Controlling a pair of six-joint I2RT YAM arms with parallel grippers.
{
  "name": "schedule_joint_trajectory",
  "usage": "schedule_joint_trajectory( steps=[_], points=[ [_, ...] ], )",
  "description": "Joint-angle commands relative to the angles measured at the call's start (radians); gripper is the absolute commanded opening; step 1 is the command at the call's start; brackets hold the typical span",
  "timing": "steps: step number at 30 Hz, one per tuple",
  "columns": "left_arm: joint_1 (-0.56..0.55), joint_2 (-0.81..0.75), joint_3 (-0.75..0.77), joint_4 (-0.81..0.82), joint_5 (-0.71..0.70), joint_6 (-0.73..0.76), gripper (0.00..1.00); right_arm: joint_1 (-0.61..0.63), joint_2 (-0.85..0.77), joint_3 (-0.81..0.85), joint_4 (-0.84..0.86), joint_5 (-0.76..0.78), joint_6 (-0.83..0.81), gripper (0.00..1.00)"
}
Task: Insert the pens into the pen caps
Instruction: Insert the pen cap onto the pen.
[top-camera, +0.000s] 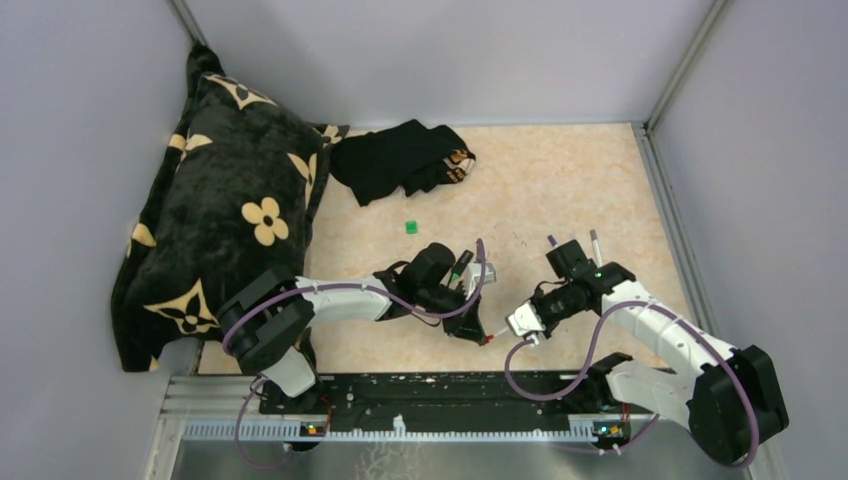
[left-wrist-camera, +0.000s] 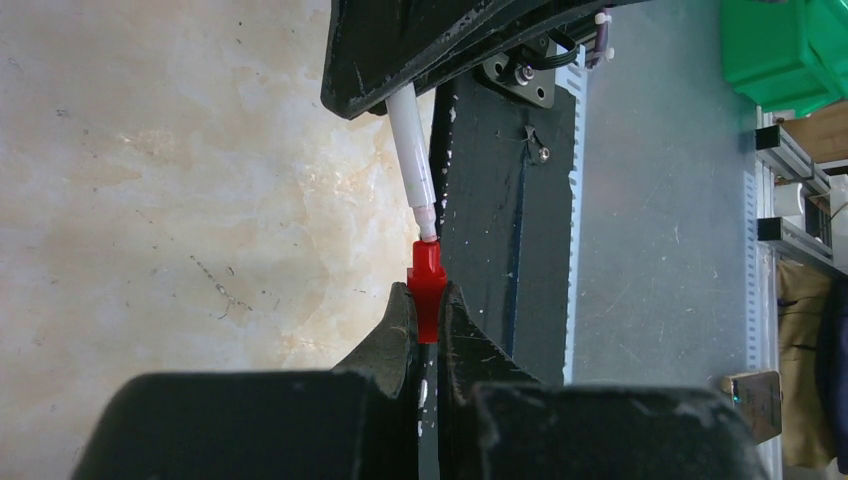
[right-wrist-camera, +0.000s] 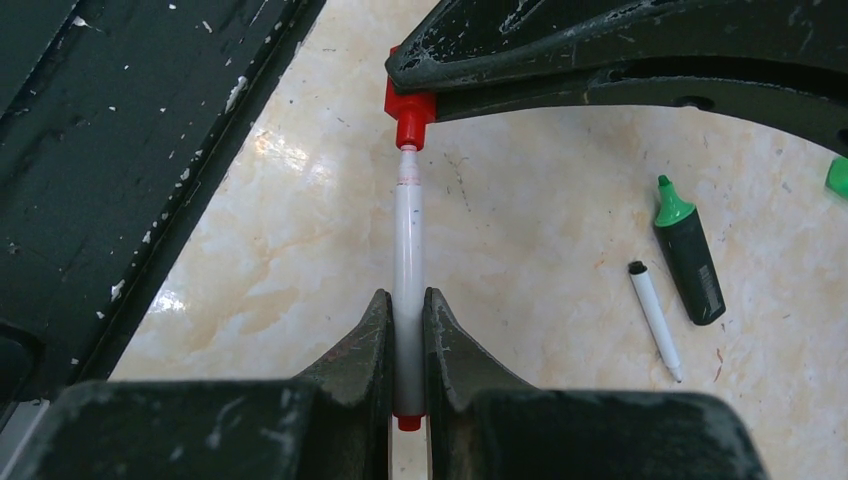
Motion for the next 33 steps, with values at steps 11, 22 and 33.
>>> schedule_joint_trajectory(
  steps=[11, 22, 33],
  points=[
    [0.002, 0.03, 0.04, 0.055, 0.028, -0.021, 0.0, 0.046, 0.007, 0.001, -0.002, -0.068, -0.017, 0.0],
    [0.003, 0.084, 0.082, 0.15, 0.008, -0.075, 0.0, 0.11, 0.029, 0.009, 0.023, -0.103, 0.053, 0.0],
    [0.004, 0.106, 0.076, 0.356, -0.018, -0.13, 0.0, 0.177, 0.042, 0.016, 0.09, -0.104, 0.154, 0.0]
  ],
)
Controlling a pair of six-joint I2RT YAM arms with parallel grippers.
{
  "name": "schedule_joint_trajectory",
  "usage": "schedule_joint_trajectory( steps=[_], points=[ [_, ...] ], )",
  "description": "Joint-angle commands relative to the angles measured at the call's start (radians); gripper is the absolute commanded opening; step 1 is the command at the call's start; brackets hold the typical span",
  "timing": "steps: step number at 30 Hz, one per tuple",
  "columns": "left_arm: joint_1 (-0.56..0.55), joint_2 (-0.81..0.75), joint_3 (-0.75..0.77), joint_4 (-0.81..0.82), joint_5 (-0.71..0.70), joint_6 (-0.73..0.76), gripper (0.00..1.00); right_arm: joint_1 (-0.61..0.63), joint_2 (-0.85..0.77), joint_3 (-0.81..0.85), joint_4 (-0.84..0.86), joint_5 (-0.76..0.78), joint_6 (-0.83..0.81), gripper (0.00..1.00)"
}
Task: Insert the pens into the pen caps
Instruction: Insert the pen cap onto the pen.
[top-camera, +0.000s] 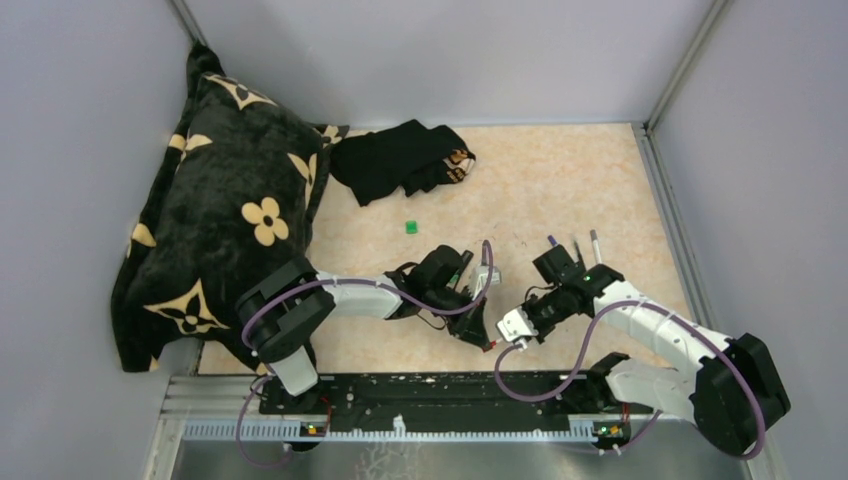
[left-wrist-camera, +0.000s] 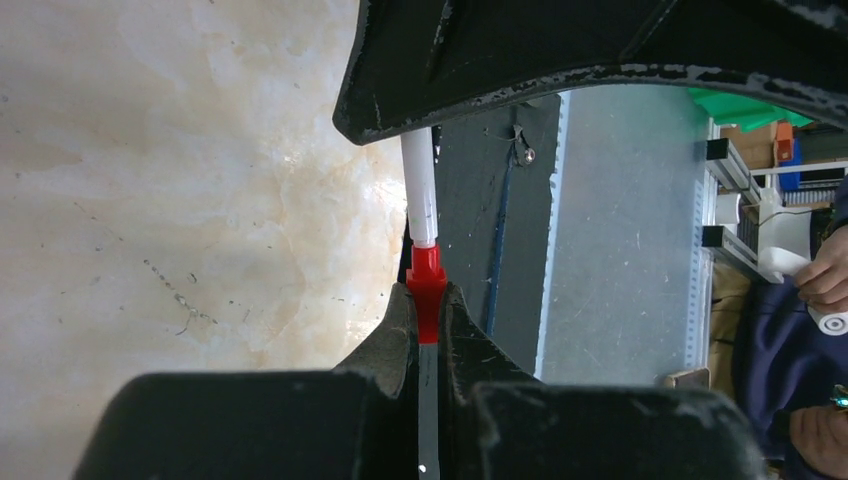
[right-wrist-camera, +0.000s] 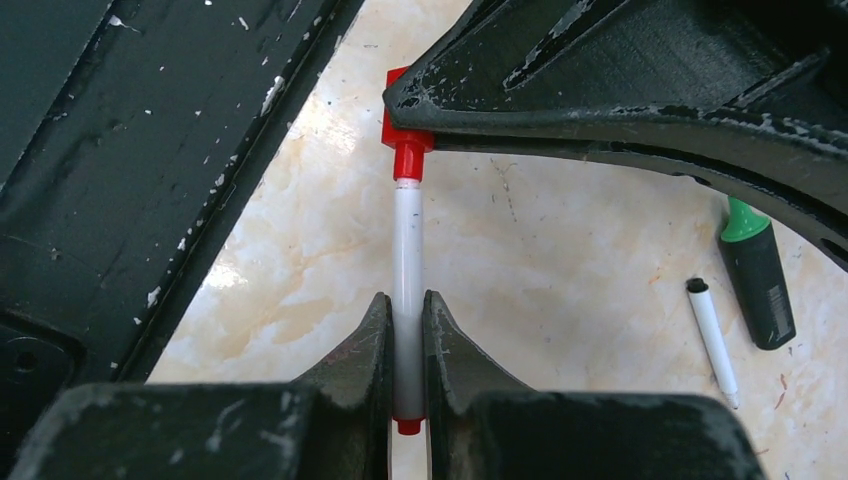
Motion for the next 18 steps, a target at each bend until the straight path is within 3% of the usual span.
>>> schedule_joint_trajectory(
  steps=[1, 14, 18],
  points=[
    [0.006, 0.022, 0.043, 0.339, -0.057, -0.023, 0.0, 0.061, 0.007, 0.017, 0.069, -0.189, 0.063, 0.0],
    [0.011, 0.059, 0.044, 0.554, -0.068, -0.016, 0.0, 0.071, 0.009, 0.034, 0.068, -0.261, 0.105, 0.0],
    [0.031, 0.077, 0.024, 0.704, -0.027, -0.053, 0.0, 0.084, 0.013, 0.034, 0.068, -0.258, 0.104, 0.0]
  ],
)
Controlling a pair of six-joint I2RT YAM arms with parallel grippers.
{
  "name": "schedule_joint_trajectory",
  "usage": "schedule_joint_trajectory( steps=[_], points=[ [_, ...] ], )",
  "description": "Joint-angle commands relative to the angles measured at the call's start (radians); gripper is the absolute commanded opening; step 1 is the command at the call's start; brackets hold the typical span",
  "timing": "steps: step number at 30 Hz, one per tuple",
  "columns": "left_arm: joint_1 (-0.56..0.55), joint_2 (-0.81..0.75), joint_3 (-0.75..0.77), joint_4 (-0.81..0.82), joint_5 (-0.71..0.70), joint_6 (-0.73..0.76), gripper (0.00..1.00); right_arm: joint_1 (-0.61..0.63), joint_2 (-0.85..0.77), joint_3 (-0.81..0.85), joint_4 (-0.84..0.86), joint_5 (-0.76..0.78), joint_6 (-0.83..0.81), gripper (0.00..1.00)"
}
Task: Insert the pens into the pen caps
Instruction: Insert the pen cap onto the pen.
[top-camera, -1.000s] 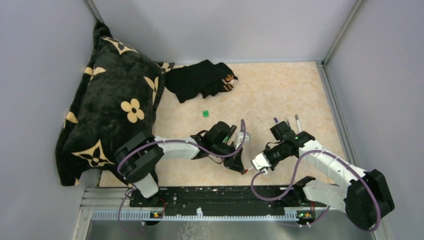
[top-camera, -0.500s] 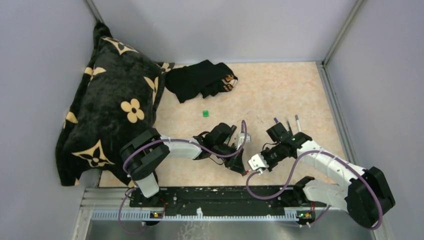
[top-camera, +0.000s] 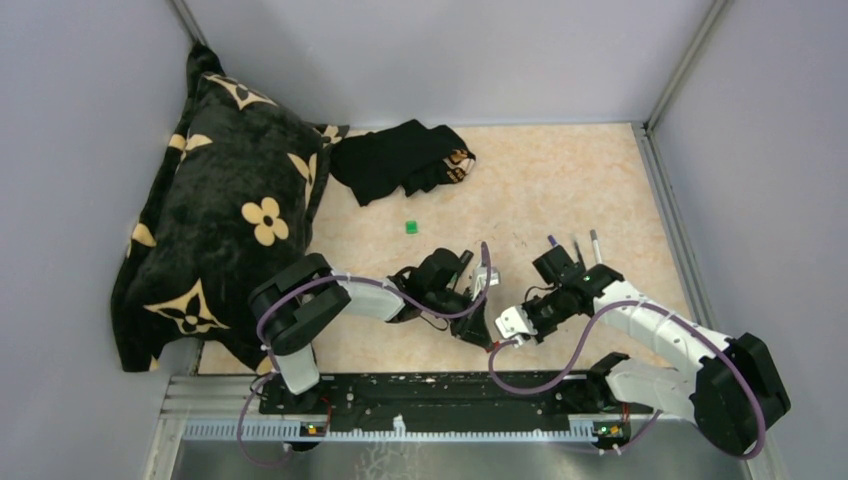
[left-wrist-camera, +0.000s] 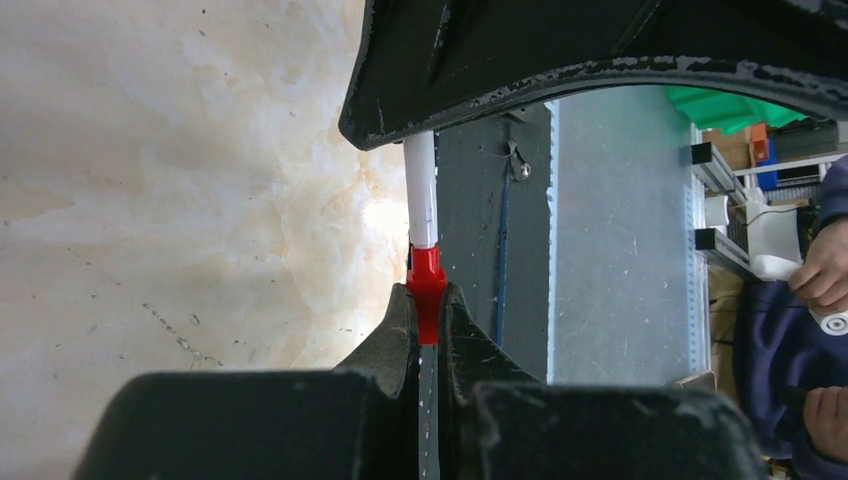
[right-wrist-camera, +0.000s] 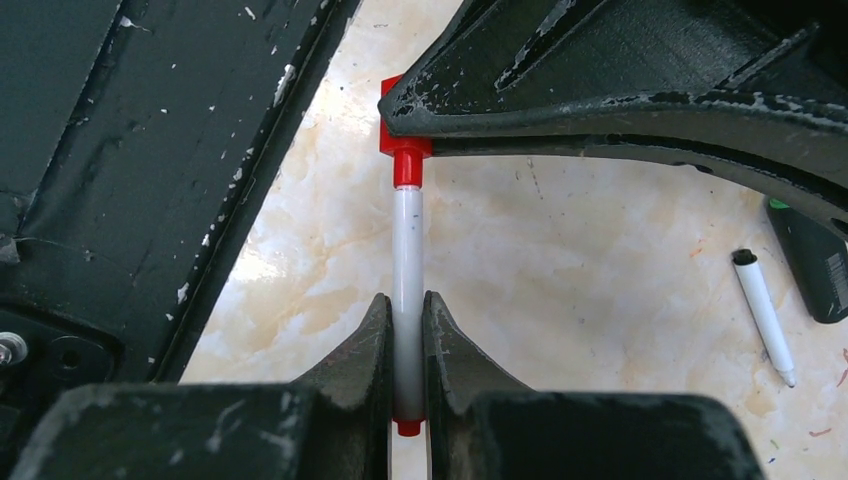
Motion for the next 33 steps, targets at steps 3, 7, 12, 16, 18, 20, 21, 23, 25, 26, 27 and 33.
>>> schedule_joint_trajectory(
  steps=[3, 7, 12, 16, 18, 20, 21, 23, 25, 26, 27, 33],
  points=[
    [0.046, 0.027, 0.066, 0.581, -0.042, -0.059, 0.0, 0.087, 0.017, 0.035, 0.092, -0.291, 0.024, 0.0],
    [0.051, 0.055, 0.089, 0.635, -0.054, -0.106, 0.0, 0.091, 0.018, 0.038, 0.11, -0.283, 0.058, 0.0],
    [0.051, 0.085, 0.105, 0.667, -0.096, -0.129, 0.0, 0.091, 0.02, 0.042, 0.122, -0.28, 0.081, 0.0],
    [0.052, 0.093, 0.11, 0.677, -0.103, -0.128, 0.0, 0.091, 0.023, 0.043, 0.125, -0.26, 0.093, 0.0],
    [0.056, 0.085, 0.103, 0.665, -0.114, -0.124, 0.0, 0.084, 0.022, 0.044, 0.124, -0.23, 0.092, 0.0],
    [0.063, 0.059, 0.083, 0.631, -0.125, -0.109, 0.05, 0.059, 0.016, 0.044, 0.103, -0.212, 0.067, 0.0],
    [0.067, 0.038, 0.068, 0.609, -0.135, -0.097, 0.09, 0.047, 0.009, 0.042, 0.092, -0.207, 0.056, 0.0],
    [0.077, -0.008, 0.029, 0.57, -0.156, -0.071, 0.22, 0.014, -0.005, 0.043, 0.074, -0.21, 0.038, 0.0],
    [0.089, -0.06, -0.013, 0.535, -0.172, -0.054, 0.33, -0.021, -0.023, 0.043, 0.055, -0.218, 0.019, 0.0],
    [0.095, -0.088, -0.034, 0.519, -0.18, -0.047, 0.38, -0.038, -0.03, 0.043, 0.046, -0.22, 0.011, 0.0],
    [0.101, -0.118, -0.06, 0.492, -0.191, -0.039, 0.43, -0.052, -0.036, 0.044, 0.034, -0.22, -0.001, 0.0],
    [0.115, -0.322, -0.136, 0.291, -0.294, 0.06, 0.58, -0.146, -0.06, 0.056, -0.023, -0.243, -0.054, 0.0]
  ],
)
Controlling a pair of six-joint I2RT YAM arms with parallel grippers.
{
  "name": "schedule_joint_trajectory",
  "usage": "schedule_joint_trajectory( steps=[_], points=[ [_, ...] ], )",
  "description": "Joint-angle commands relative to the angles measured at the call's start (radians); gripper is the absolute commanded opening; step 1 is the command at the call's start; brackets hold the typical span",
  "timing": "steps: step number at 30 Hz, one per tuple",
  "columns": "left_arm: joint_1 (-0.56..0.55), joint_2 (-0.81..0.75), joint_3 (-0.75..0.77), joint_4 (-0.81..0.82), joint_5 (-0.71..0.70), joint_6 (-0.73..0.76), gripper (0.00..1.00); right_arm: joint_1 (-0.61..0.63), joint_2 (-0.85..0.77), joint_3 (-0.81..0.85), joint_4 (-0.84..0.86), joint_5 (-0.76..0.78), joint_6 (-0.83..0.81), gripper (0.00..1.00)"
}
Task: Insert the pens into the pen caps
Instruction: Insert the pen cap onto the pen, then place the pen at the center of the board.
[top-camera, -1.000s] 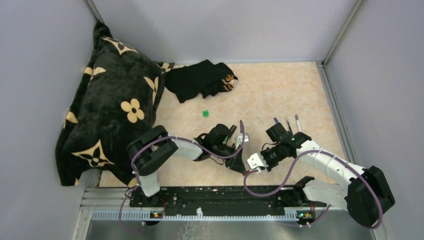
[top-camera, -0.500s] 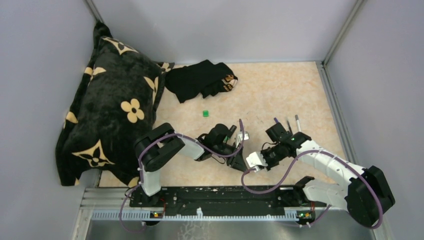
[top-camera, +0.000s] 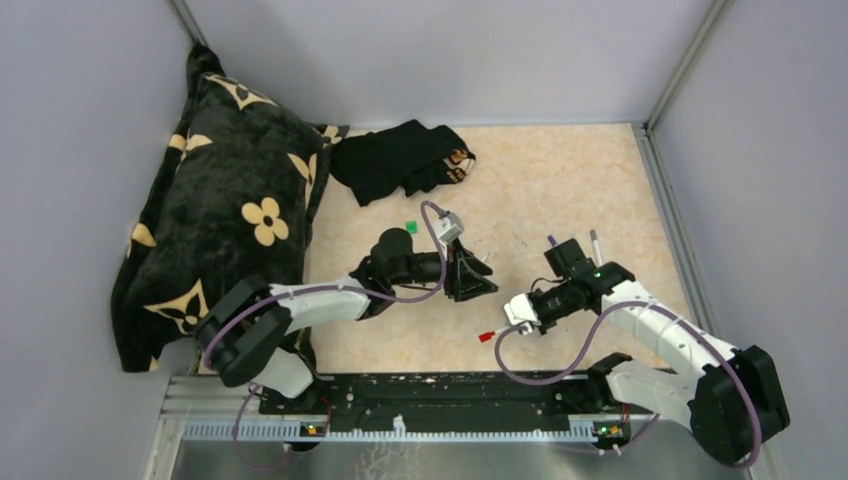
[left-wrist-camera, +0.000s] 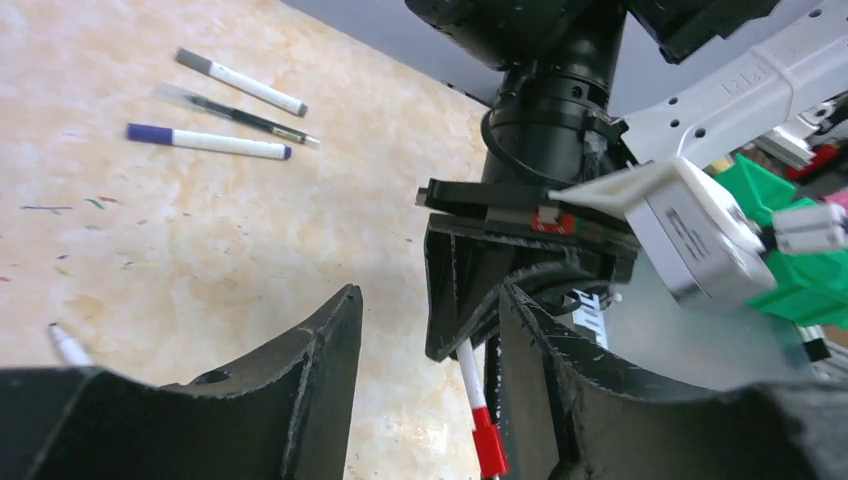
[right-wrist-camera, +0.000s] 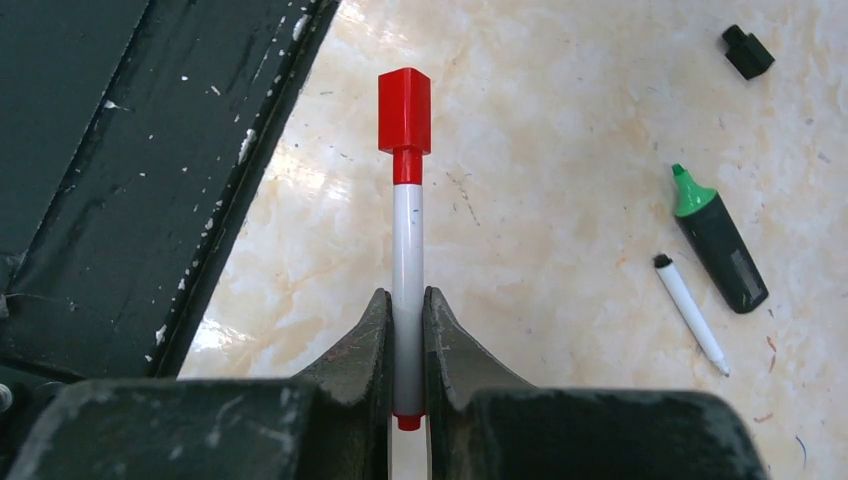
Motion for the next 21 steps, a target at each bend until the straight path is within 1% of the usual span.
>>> schedule_joint_trajectory(
  steps=[1, 5, 9, 13, 17, 18, 21],
  points=[
    [0.0, -0.127, -0.062, -0.143, -0.128, 0.117, 0.59, -0.071, -0.036, 0.045, -0.053, -0.109, -0.066, 0.0],
    [0.0, -0.262, -0.094, -0.298, -0.24, 0.166, 0.64, -0.162, -0.058, 0.059, -0.07, -0.144, -0.06, 0.0],
    [0.0, -0.384, -0.154, -0.356, -0.336, 0.177, 0.71, -0.253, -0.084, 0.075, -0.038, -0.17, 0.044, 0.0],
    [0.0, -0.476, -0.219, -0.367, -0.401, 0.165, 0.77, -0.32, -0.094, 0.084, 0.028, -0.17, 0.187, 0.0],
    [0.0, -0.543, -0.261, -0.38, -0.435, 0.151, 0.79, -0.373, -0.095, 0.079, 0.127, -0.142, 0.355, 0.0],
    [0.001, -0.567, -0.279, -0.386, -0.451, 0.142, 0.8, -0.396, -0.095, 0.069, 0.214, -0.105, 0.488, 0.0],
    [0.002, -0.592, -0.294, -0.386, -0.466, 0.131, 0.82, -0.424, -0.092, 0.051, 0.332, -0.026, 0.641, 0.0]
  ],
)
